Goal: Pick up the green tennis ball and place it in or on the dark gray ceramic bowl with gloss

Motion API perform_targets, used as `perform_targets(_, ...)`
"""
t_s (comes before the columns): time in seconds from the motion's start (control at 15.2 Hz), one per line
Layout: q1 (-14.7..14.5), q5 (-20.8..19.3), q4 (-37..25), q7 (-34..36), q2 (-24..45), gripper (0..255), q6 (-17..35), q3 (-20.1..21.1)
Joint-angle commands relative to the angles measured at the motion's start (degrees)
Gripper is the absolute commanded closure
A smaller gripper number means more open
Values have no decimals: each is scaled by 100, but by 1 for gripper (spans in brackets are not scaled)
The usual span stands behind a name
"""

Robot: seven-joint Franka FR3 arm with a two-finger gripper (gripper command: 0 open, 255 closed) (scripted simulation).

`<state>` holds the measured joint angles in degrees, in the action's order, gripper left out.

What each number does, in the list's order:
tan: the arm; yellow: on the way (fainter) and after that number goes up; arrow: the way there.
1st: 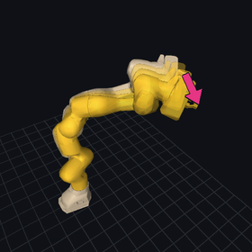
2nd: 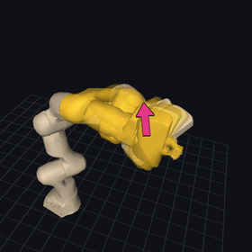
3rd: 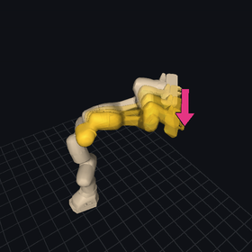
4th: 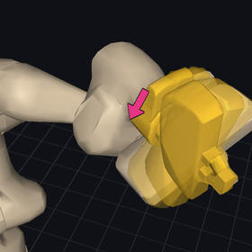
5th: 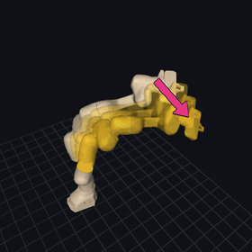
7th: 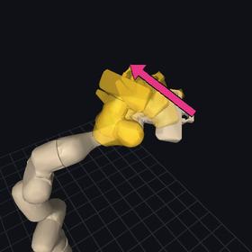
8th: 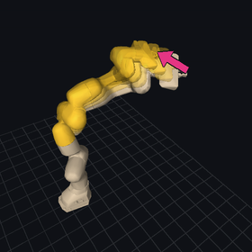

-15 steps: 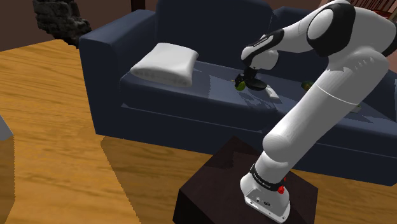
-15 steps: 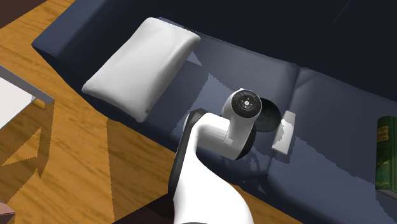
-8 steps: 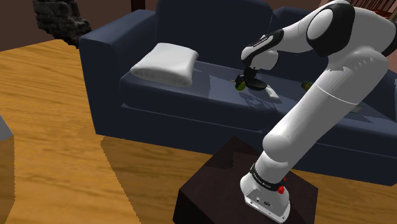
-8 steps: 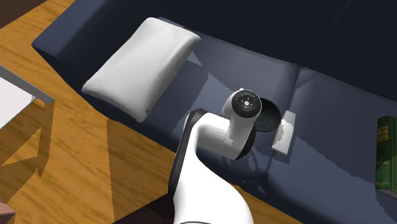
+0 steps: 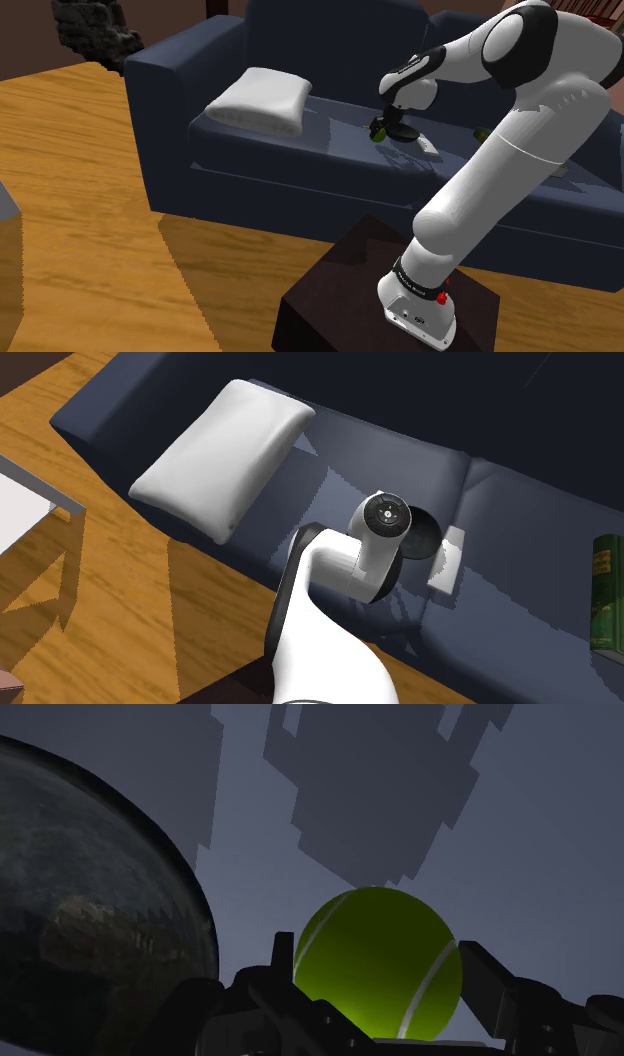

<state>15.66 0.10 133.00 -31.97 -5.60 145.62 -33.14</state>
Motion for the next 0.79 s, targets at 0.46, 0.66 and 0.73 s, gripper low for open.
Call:
perform_targets(0.46,48,-292,-330,231,-350,255,-634,92)
perform_targets(0.66,60,-364,-474,290,-456,255,-871,128)
perform_targets(0.73,63,-384,-525,308,-488,255,-950,140)
